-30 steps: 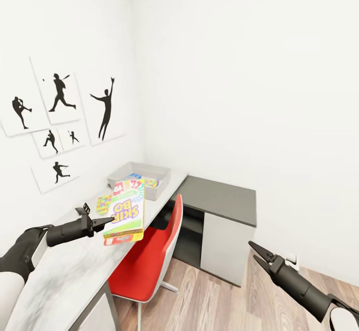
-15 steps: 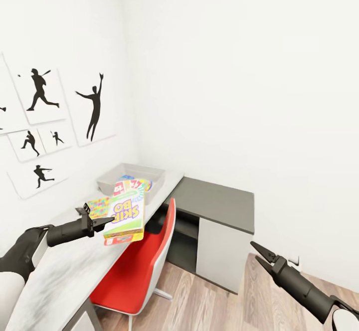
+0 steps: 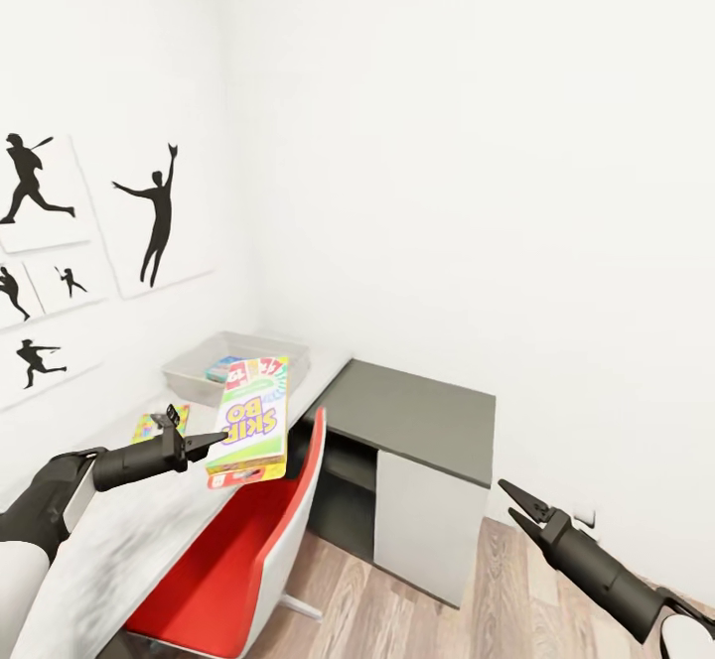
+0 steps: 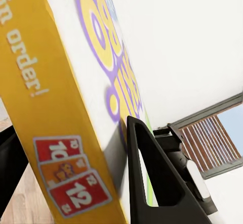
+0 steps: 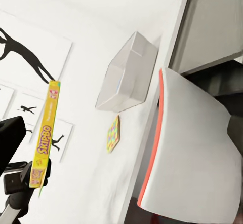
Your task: Put all the toys in the child's room - the three board games (two on the bed and one on the table), the two jigsaw puzzles on the table, and the tennis ball on the table - inside the toy box on the table in the child's room.
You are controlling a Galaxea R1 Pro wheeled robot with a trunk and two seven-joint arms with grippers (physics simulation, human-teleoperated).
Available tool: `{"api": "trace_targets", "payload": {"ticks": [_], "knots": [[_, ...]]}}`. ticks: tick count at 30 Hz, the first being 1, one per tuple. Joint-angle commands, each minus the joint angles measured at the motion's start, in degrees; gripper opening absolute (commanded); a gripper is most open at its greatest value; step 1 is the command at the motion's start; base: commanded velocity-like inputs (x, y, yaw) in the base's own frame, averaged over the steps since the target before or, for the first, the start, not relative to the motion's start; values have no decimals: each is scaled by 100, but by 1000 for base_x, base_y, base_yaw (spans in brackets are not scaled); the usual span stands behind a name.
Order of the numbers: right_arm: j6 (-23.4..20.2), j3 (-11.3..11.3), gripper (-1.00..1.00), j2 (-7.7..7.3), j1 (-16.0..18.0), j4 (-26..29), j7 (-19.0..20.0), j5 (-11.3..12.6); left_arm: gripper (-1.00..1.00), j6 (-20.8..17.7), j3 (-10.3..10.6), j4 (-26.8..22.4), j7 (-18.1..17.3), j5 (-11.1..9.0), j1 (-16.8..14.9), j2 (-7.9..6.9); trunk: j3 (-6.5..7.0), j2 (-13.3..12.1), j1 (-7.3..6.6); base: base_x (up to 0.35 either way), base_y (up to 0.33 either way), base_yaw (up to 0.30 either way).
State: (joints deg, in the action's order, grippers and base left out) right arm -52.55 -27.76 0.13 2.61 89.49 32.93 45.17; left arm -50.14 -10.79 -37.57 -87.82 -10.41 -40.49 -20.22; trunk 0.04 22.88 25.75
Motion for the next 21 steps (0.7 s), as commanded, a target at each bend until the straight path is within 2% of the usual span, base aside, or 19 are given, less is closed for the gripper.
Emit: {"api": "trace_targets", "payload": {"ticks": [1, 8, 14, 21], "knots": [[-30, -6, 100, 3, 3, -1, 19, -8, -100, -56, -2, 0, -16, -5, -3, 1, 1, 4, 4, 188, -232, 180], [-27, 7, 100, 5, 3, -1, 12, -28, -100, -56, -2, 0, -16, -5, -3, 1, 12, 4, 4, 187, -228, 257], [-27, 7, 100, 5, 3, -1, 12, -50, -100, -57, 0, 2, -16, -5, -3, 1, 13, 4, 4, 157, -140, 283], [-27, 10, 100, 5, 3, -1, 22, -52, -100, -55, -1, 1, -16, -5, -3, 1, 13, 4, 4, 151, -142, 53]]}}
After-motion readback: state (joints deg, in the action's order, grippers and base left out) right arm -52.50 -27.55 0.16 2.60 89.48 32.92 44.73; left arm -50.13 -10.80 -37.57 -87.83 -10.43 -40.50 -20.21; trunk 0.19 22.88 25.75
